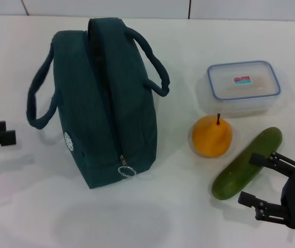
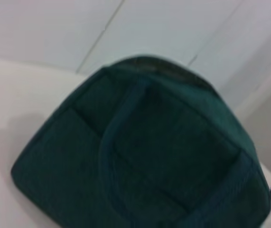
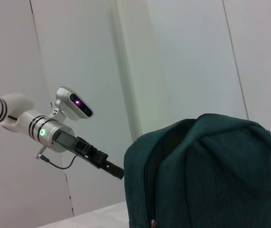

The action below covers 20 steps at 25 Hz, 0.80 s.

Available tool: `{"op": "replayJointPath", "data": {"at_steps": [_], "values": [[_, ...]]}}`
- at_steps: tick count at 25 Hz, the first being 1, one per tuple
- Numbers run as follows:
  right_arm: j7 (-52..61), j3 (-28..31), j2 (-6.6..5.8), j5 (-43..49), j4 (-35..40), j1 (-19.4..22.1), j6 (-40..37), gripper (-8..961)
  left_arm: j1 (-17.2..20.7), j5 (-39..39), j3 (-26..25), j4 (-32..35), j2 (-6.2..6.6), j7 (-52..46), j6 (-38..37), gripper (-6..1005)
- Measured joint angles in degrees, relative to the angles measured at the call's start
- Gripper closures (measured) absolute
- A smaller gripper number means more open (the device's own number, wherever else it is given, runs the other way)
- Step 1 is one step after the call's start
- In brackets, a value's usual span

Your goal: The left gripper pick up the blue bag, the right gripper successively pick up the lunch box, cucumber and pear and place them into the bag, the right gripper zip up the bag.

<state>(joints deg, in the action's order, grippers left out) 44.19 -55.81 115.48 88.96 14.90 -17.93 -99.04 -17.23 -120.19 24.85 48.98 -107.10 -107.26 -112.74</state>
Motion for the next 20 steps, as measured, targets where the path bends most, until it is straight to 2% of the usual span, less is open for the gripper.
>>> {"op": "replayJointPath", "data": {"at_steps": [5, 13, 20], "values": [[0.01, 0.00, 0.00, -0.02, -0.02, 0.00, -0.02, 95, -1.11, -0.79, 3.07, 1.71, 1.75, -3.67, -2.19, 140], [-0.06, 0.00, 0.00, -0.02, -0.05, 0.00, 0.00, 96, -3.88, 3.47, 2.09, 1.23, 1.55, -8.75, -2.23, 183], [-0.01, 0.00, 0.00, -0.02, -0.05, 0.01, 0.10, 95, -9.21, 2.23, 1.84, 1.66, 3.14, -23.57, -0.59, 189]]}}
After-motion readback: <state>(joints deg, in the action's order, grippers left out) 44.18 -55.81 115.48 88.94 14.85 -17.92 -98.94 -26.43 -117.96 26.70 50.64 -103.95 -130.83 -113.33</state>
